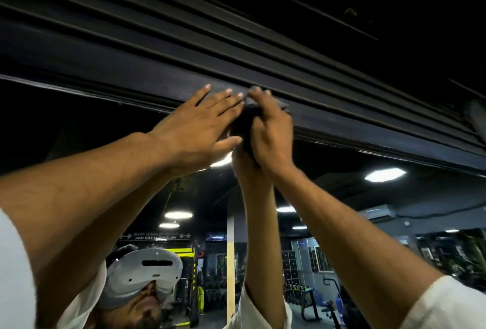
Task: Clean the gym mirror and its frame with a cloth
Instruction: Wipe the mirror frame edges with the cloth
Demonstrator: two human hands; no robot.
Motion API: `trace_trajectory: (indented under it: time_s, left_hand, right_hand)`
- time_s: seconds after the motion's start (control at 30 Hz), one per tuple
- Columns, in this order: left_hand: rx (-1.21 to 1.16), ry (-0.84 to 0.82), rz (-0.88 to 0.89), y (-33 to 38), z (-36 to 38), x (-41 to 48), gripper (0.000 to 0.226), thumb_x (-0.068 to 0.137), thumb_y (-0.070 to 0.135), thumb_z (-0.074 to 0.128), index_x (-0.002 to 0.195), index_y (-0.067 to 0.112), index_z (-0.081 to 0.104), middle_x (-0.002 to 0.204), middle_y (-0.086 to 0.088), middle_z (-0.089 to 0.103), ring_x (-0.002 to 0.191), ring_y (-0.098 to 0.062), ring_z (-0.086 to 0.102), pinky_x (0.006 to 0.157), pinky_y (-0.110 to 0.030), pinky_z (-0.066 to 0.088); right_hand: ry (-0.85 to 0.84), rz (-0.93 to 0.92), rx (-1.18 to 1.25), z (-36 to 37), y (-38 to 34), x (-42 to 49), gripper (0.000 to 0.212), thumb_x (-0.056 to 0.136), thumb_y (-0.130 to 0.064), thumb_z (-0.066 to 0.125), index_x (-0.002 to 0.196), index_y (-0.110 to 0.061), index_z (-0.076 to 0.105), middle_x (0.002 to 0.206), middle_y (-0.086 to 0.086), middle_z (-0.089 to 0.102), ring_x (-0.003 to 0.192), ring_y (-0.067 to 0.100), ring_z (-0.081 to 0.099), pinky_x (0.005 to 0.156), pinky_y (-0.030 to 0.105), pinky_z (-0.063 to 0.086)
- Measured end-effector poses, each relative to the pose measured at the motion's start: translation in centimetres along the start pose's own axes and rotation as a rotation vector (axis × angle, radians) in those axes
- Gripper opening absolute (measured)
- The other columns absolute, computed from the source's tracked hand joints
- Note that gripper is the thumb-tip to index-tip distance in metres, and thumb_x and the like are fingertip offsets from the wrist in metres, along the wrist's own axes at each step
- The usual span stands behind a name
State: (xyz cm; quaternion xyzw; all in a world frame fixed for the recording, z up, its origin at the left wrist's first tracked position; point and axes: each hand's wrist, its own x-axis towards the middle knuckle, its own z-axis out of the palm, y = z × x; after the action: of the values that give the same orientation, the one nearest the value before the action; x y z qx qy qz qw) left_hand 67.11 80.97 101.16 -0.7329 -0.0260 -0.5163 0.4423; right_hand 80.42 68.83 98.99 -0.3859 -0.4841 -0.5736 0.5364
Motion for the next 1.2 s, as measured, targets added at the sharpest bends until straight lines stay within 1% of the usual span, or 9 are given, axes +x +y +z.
trace_trajectory:
  time_s: [0.1,0.27,0.37,0.53,0.7,0.8,0.93,1.07,1.2]
  left_hand:
    - [0.001,-0.007,-0.012,-0.5,-0.3,-1.2,0.090,0.096,0.072,0.003,0.170,0.022,-0.003,0.179,0.000,-0.008,0.163,-0.013,-0.014,0.133,-0.048,-0.007]
    - [0.032,-0.013,-0.016,-1.7,-0.6,-4.1,0.082,0.105,0.068,0.010,0.170,0.021,-0.009,0.178,0.000,-0.013,0.163,-0.015,-0.016,0.132,-0.050,-0.010]
    - [0.023,-0.019,-0.029,-1.2,-0.7,-4.2,0.082,0.107,0.066,0.017,0.170,0.019,-0.007,0.178,-0.002,-0.013,0.164,-0.017,-0.016,0.132,-0.051,-0.009]
    - [0.008,-0.008,-0.040,-2.7,-1.5,-4.8,0.082,0.105,0.067,0.017,0.171,0.022,-0.003,0.179,0.000,-0.005,0.164,-0.014,-0.010,0.133,-0.051,-0.004]
    - [0.014,-0.032,-0.074,-6.6,-3.1,-7.5,0.078,0.105,0.067,0.011,0.169,0.029,-0.011,0.177,0.008,-0.015,0.161,-0.006,-0.018,0.132,-0.045,-0.012]
    - [0.019,-0.049,-0.081,-6.7,-3.1,-7.8,0.079,0.104,0.068,0.011,0.169,0.029,-0.012,0.177,0.007,-0.017,0.161,-0.006,-0.020,0.133,-0.046,-0.011]
    - [0.016,-0.037,-0.088,-6.4,-2.8,-7.5,0.084,0.100,0.069,0.007,0.170,0.024,-0.006,0.178,0.003,-0.011,0.162,-0.010,-0.017,0.133,-0.048,-0.010]
    - [0.030,-0.018,-0.080,-6.8,-2.5,-7.7,0.083,0.100,0.066,0.008,0.170,0.023,-0.007,0.179,0.003,-0.011,0.163,-0.011,-0.015,0.132,-0.049,-0.010]
    - [0.012,-0.048,-0.062,-6.7,-2.8,-7.7,0.082,0.104,0.068,0.010,0.169,0.023,-0.011,0.177,0.002,-0.017,0.162,-0.012,-0.019,0.132,-0.048,-0.011]
  right_hand:
    - [-0.023,-0.051,-0.041,0.0,-0.7,-0.2,0.049,0.099,-0.017,0.043,0.145,-0.019,0.060,0.145,0.004,0.064,0.133,0.016,0.058,0.113,0.039,0.049]
    - [0.342,0.377,-0.142,-1.0,1.2,-2.2,0.046,0.096,-0.016,0.040,0.130,-0.036,0.063,0.133,0.013,0.068,0.124,0.032,0.064,0.100,0.054,0.055]
    - [0.316,0.353,-0.146,1.9,-1.4,-2.4,0.041,0.093,-0.030,0.033,0.126,-0.042,0.056,0.130,0.010,0.068,0.124,0.033,0.065,0.096,0.058,0.056]
    - [0.191,0.073,-0.126,3.5,-6.9,-2.2,0.041,0.103,-0.017,0.044,0.139,-0.026,0.062,0.131,0.002,0.069,0.115,0.020,0.066,0.096,0.045,0.056]
    - [0.240,0.280,-0.144,3.4,-4.4,1.5,0.042,0.101,-0.006,0.044,0.134,-0.022,0.065,0.134,0.008,0.066,0.118,0.028,0.065,0.100,0.046,0.054]
    - [0.113,0.117,-0.091,6.4,-6.6,0.6,0.041,0.101,-0.004,0.048,0.136,-0.018,0.062,0.144,0.006,0.060,0.133,0.021,0.056,0.111,0.025,0.044]
    - [-0.060,-0.067,-0.072,6.7,-7.9,-0.3,0.047,0.103,-0.017,0.043,0.148,-0.017,0.056,0.157,0.006,0.052,0.152,0.023,0.039,0.125,0.047,0.033]
    - [0.163,0.165,-0.093,4.7,-5.0,-0.9,0.049,0.100,-0.016,0.040,0.144,-0.026,0.059,0.153,0.004,0.055,0.144,0.024,0.048,0.117,0.054,0.043]
    - [0.147,0.216,-0.058,7.6,-8.7,-2.4,0.052,0.103,0.000,0.047,0.151,-0.018,0.053,0.164,0.002,0.044,0.158,0.019,0.027,0.129,0.049,0.028]
